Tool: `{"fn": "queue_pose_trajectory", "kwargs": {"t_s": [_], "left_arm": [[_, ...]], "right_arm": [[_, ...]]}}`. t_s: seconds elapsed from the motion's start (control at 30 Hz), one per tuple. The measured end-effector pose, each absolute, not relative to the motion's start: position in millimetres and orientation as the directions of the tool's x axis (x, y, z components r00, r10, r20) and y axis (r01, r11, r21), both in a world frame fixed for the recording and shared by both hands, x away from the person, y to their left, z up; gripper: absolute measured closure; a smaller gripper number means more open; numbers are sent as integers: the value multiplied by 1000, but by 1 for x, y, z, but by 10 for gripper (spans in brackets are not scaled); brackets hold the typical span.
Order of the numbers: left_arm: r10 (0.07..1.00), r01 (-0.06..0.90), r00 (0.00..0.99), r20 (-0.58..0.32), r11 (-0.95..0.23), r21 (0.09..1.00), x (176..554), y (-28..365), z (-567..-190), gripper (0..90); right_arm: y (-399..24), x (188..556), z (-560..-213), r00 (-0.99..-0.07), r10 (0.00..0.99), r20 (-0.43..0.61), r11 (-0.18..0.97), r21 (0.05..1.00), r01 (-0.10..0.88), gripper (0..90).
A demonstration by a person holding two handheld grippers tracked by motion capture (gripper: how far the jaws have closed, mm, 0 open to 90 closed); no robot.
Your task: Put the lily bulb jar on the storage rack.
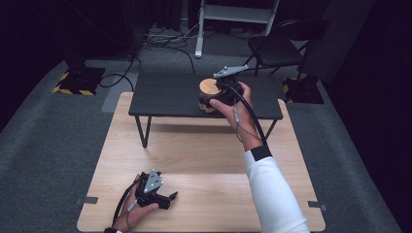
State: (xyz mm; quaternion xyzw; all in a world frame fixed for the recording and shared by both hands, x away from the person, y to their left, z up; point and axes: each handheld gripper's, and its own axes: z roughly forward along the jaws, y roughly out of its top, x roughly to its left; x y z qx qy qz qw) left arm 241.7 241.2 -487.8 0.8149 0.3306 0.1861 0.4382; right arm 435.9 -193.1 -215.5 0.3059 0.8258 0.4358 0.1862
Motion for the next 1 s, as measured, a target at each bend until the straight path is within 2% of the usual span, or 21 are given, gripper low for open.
{"fn": "queue_pose_trajectory", "kwargs": {"t_s": [0.1, 0.33, 0.57, 0.8, 1.0], "left_arm": [[702, 377, 712, 13, -397, 837, 242, 241, -488, 6], [702, 377, 712, 13, -397, 837, 242, 241, -488, 6], [704, 379, 710, 10, -394, 837, 242, 241, -488, 6], [706, 382, 708, 8, -393, 837, 242, 241, -488, 6], [707, 385, 707, 5, -391, 836, 242, 241, -488, 6]], "right_arm": [[-197, 432, -214, -744, 667, -51, 423, 847, 321, 75], [-203, 419, -208, -737, 668, -104, 435, 858, 274, 71], [-227, 396, -208, -731, 674, -109, 394, 890, 230, 63], [-259, 352, -230, -718, 680, -148, 371, 914, 163, 63], [-283, 330, -250, -707, 693, -140, 354, 921, 164, 62]]}}
